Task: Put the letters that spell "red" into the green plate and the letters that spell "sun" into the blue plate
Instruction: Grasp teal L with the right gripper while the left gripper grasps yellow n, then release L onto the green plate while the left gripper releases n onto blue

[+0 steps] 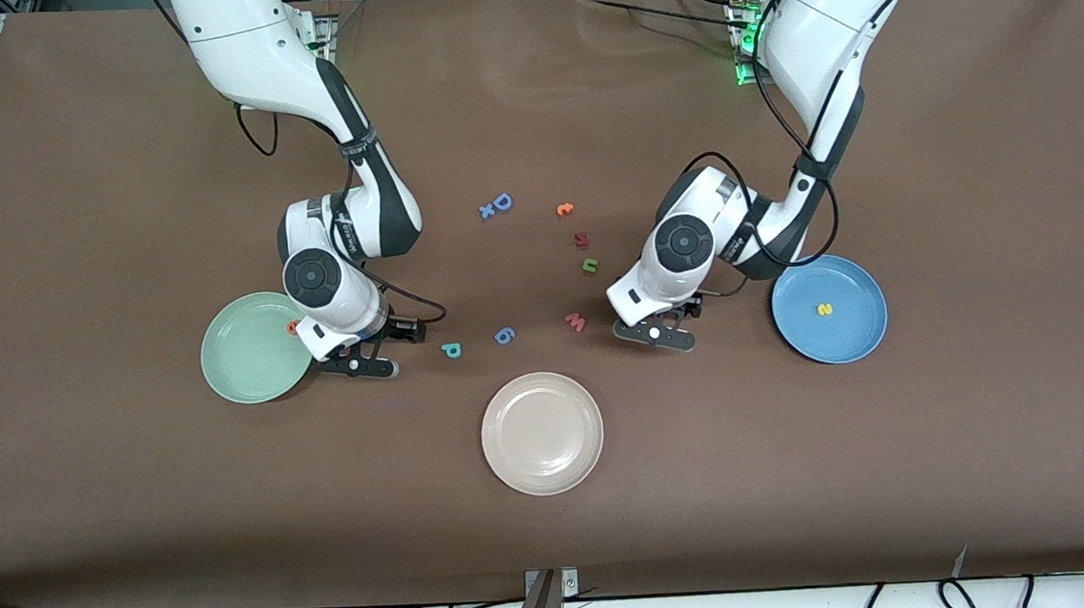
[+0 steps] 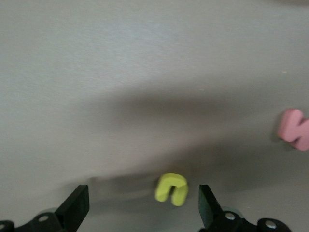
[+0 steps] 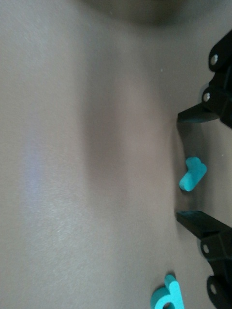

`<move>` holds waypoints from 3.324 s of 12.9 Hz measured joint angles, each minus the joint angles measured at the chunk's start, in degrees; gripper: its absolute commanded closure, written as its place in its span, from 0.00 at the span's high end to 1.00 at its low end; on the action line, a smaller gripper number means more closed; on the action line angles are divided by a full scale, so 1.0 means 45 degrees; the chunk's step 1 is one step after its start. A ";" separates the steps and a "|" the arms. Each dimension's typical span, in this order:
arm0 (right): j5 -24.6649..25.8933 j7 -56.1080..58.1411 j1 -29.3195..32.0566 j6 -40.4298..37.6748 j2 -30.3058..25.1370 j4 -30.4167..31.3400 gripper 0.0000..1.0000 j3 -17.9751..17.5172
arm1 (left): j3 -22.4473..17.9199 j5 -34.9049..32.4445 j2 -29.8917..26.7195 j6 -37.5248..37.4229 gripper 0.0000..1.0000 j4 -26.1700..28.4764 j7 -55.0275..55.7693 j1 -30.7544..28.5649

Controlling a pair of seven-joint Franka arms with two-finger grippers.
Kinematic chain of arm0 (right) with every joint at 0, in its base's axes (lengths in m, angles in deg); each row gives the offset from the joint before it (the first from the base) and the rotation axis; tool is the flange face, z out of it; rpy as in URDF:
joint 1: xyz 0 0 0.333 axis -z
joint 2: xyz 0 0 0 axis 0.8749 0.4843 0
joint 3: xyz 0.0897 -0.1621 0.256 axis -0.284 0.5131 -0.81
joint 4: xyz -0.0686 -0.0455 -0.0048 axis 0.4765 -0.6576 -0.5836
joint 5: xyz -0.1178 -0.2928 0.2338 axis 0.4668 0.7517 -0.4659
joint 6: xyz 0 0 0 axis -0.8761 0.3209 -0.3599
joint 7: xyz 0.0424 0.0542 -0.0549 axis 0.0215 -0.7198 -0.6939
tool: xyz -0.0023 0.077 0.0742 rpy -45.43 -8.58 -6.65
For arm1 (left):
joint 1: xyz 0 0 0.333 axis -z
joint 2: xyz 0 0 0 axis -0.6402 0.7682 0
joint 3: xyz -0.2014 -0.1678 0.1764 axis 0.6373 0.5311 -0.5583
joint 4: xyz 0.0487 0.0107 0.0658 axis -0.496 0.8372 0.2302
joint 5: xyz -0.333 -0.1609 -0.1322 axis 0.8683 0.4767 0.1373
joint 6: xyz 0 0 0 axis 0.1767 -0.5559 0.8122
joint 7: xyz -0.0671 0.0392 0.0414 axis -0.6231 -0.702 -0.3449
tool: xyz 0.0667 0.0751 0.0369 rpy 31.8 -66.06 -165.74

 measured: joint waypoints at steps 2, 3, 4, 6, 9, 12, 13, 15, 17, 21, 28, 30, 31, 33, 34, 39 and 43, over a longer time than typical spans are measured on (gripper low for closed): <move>-0.0091 0.0000 -0.0009 0.0022 -0.0005 -0.0006 0.63 -0.0012 | -0.0005 -0.0001 0.0032 0.0000 0.99 0.0000 0.0363 0.0444; -0.0132 0.0000 -0.0011 0.0020 -0.0038 -0.0016 0.56 -0.0013 | -0.0014 -0.0002 0.0067 0.0000 0.98 0.0000 0.0401 0.0553; -0.0134 0.0000 -0.0009 0.0015 -0.0035 -0.0015 0.53 -0.0011 | -0.0050 -0.0002 0.0108 0.0000 0.93 0.0000 0.0401 0.0561; -0.0152 0.0000 -0.0006 0.0007 -0.0072 -0.0029 0.46 -0.0007 | -0.0184 -0.0105 0.0211 0.0148 0.84 -0.0001 0.0391 0.0512; -0.0157 0.0001 -0.0005 0.0006 -0.0085 -0.0037 0.31 -0.0004 | -0.0188 -0.0178 0.0281 0.0478 0.37 -0.0046 0.0377 0.0482; -0.0155 0.0008 -0.0003 -0.0067 -0.0117 -0.0044 0.20 0.0041 | -0.0179 -0.0179 0.0261 0.0478 0.18 -0.0202 0.0377 0.0478; -0.0164 0.0013 0.0000 -0.0070 -0.0118 -0.0043 0.20 0.0039 | -0.0174 -0.0179 0.0238 0.0459 0.17 -0.0228 0.0377 0.0471; -0.0164 0.0014 0.0000 -0.0070 -0.0118 -0.0043 0.19 0.0039 | -0.0176 -0.0179 0.0233 0.0442 0.17 -0.0230 0.0378 0.0464; -0.0164 0.0014 0.0000 -0.0070 -0.0118 -0.0043 0.16 0.0039 | -0.0176 -0.0180 0.0230 0.0372 0.17 -0.0253 0.0378 0.0390; -0.0166 0.0021 -0.0003 -0.1116 -0.0094 -0.0397 0.16 0.0069 | -0.0280 -0.0326 -0.0180 -0.0805 0.17 -0.0517 -0.0094 -0.0421; -0.0162 0.2180 0.0074 -0.3817 -0.0094 -0.1919 0.17 0.2282 | -0.0335 -0.0344 -0.1481 -0.3418 0.18 -0.0597 -0.4333 -0.3060; -0.0162 0.3424 0.0314 -0.4159 -0.0081 -0.1918 0.17 0.2872 | -0.0351 -0.0350 -0.1480 -0.3479 0.18 -0.0409 -0.5692 -0.3976; -0.0141 0.4026 0.0606 -0.4263 -0.0073 -0.1918 0.17 0.3005 | -0.0352 -0.0350 -0.1475 -0.3479 0.19 -0.0289 -0.6259 -0.4418; -0.0112 0.5190 0.1358 -0.4325 -0.0044 -0.1917 0.47 0.3072 | -0.0347 -0.0350 -0.1447 -0.3477 0.33 -0.0092 -0.6739 -0.4921; -0.0111 0.5692 0.1695 -0.4330 -0.0030 -0.1916 0.87 0.3076 | -0.0343 -0.0350 -0.1400 -0.3477 0.61 -0.0038 -0.6778 -0.4974; -0.0132 0.5847 0.1870 -0.4357 -0.0023 -0.1923 1.00 0.2965 | -0.0282 -0.0350 -0.1241 -0.3475 1.00 0.0016 -0.6782 -0.4972; -0.0607 0.4565 0.1227 -0.4336 -0.0028 -0.1968 1.00 0.2709 | 0.0743 -0.0338 -0.1263 -0.3525 1.00 -0.0002 -0.6158 -0.4835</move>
